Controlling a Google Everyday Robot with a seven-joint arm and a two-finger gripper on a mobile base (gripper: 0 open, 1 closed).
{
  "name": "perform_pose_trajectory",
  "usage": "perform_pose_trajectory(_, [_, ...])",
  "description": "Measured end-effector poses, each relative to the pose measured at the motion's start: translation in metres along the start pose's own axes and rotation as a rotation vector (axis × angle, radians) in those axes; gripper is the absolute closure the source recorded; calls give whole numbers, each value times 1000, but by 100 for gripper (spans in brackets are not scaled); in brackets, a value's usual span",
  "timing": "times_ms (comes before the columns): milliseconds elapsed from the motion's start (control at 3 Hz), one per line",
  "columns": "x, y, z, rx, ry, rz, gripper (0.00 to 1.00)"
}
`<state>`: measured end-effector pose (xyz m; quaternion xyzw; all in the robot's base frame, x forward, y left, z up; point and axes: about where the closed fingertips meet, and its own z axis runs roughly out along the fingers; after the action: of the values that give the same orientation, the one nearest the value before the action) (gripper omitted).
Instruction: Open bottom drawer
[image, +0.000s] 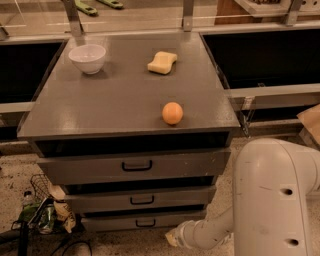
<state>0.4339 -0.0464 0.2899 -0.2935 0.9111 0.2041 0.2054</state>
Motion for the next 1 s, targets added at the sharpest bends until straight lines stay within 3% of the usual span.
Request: perform_pose_trajectory(1000, [0,0,0,0,0,0,4])
